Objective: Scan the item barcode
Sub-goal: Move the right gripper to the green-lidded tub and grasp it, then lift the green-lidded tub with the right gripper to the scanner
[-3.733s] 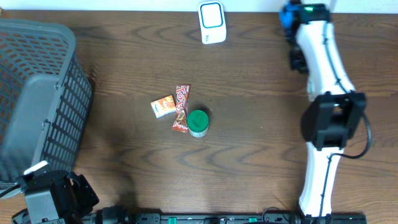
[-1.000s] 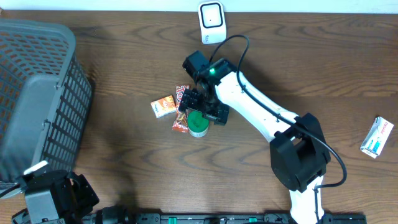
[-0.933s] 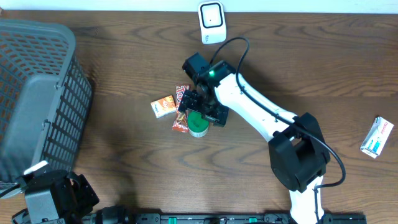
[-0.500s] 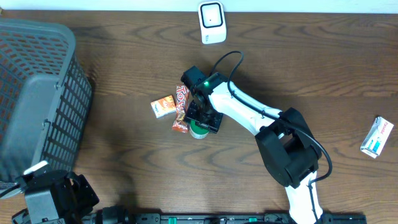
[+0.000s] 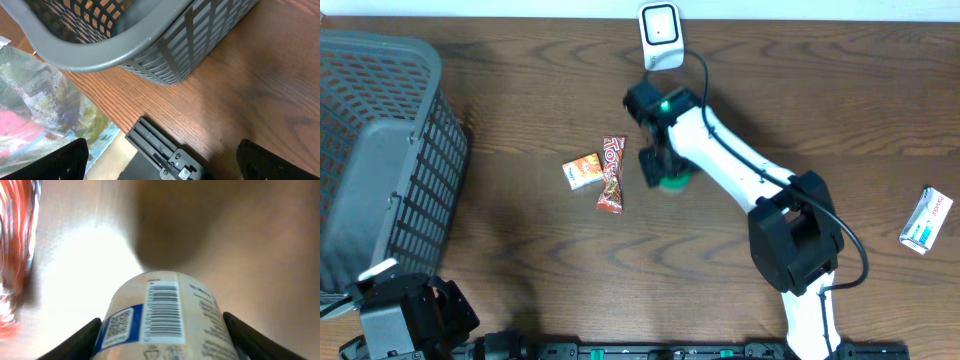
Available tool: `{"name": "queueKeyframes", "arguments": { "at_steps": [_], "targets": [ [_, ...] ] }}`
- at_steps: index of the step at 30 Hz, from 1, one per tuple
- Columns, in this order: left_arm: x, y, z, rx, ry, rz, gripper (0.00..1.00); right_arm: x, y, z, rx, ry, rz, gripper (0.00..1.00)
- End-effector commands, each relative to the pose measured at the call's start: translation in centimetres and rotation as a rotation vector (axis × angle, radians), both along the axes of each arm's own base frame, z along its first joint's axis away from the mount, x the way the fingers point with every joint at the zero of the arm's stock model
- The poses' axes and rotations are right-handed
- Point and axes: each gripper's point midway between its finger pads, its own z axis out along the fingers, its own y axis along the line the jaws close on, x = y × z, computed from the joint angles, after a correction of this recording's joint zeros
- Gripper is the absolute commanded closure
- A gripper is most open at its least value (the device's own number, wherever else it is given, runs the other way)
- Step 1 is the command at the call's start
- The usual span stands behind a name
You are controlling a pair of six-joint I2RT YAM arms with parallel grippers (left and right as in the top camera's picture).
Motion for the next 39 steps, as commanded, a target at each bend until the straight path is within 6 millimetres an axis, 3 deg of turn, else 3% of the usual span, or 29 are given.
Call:
{"name": "queueKeyframes", "arguments": {
  "at_steps": [1,4,7,14,21,27,30,34,39],
  "targets": [
    [-0.2,0.2,0.1,0.008,-0.006,0.018,0.05,4.4,-2.1,3.2,-0.218,-0.184,0.273,0.22],
    [-0.2,0.2,0.1,0.008,-0.006,0.018,0.05,4.5,-1.2,3.1,-0.184,-0.192,0.295,0.25],
    [-0.2,0.2,0.1,0.008,-0.006,0.018,0.05,3.4,0.7,2.2,-0.085,-0.147,0.318,0.26],
    [-0.2,0.2,0.1,0.008,-0.006,0.018,0.05,3.4,1.6,2.2,-0.022,-0.156,0.228,0.16],
    [-0.2,0.2,0.1,0.008,-0.006,0.018,0.05,3.9,1.6,3.2,0.055,-0.191,-0.108,0.02],
    [-0.2,0.2,0.1,0.008,-0.006,0.018,0.05,4.5,0.0,4.6,0.196,-0.122,-0.554,0.01],
    [-0.2,0.2,0.1,0.008,-0.006,0.018,0.05,5.9,-1.9,4.2,0.261,-0.092,-0.798,0.03],
    [-0.2,0.2,0.1,0.008,-0.006,0.018,0.05,8.1,-3.2,3.6,0.342,-0.077,-0.951,0.06],
    [-0.2,0.2,0.1,0.008,-0.006,0.018,0.05,10.2,-2.0,3.1,0.478,-0.041,-0.986,0.07]
  ]
}}
